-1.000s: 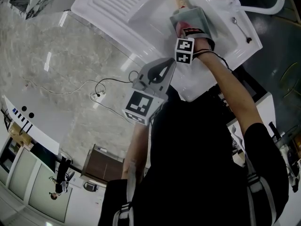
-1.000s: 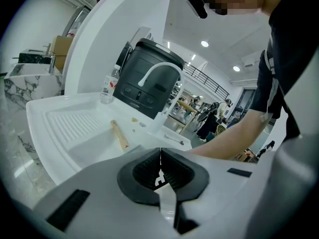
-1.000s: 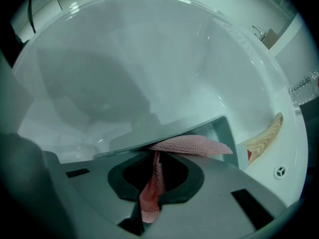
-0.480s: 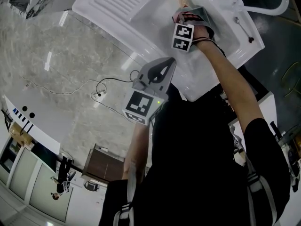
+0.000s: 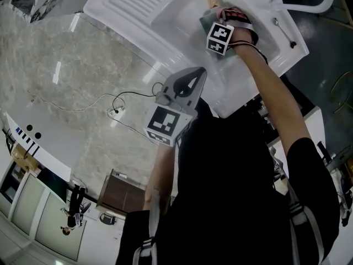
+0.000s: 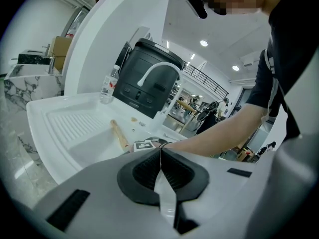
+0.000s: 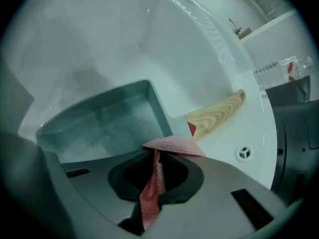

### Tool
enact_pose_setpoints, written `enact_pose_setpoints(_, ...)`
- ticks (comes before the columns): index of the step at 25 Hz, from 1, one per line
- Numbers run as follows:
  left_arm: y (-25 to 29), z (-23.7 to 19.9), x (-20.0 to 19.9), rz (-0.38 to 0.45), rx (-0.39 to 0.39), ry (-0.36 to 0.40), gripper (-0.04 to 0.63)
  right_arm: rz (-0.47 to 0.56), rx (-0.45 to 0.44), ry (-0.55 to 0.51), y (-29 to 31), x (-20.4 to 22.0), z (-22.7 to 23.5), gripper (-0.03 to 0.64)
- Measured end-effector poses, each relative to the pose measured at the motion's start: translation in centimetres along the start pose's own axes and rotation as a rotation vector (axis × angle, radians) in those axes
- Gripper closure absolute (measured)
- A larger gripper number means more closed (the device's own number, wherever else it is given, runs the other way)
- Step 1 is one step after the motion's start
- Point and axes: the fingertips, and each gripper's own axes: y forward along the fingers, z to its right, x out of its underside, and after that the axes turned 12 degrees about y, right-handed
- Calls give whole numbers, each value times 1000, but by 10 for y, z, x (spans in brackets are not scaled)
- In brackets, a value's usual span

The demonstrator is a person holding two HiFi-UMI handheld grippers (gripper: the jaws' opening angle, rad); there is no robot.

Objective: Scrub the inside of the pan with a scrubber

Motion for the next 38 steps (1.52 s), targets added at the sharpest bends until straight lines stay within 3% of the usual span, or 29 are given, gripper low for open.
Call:
enact_pose_setpoints(7,-3,9,1,-1,-12,16,561,-53,-1,14,3,28,1,569)
enact_pose_setpoints(16,-12,28,6,-1,-72,36,561,-96,-146,-61,-11,83,-54,568)
enact_pose_setpoints(19,-12,47,0,6,-84,60,561,-110,-191,-152,-20,97,-76,568)
enact_pose_setpoints(21,-13,66,-5,15,-88,81,561,-79,-189,-186,-31,95,-82,568)
enact_pose_setpoints(25,-21,95,-11,33,-121,114,561,9,-202,-139,-61,79,-81,568)
enact_pose_setpoints(30,-35,119,-20,63,-188,148,562,130,-134,-150,-106,63,-60,568)
enact_pose_setpoints(38,-74,124,-18,106,-240,174,561,286,-68,-22,-188,47,-46,568)
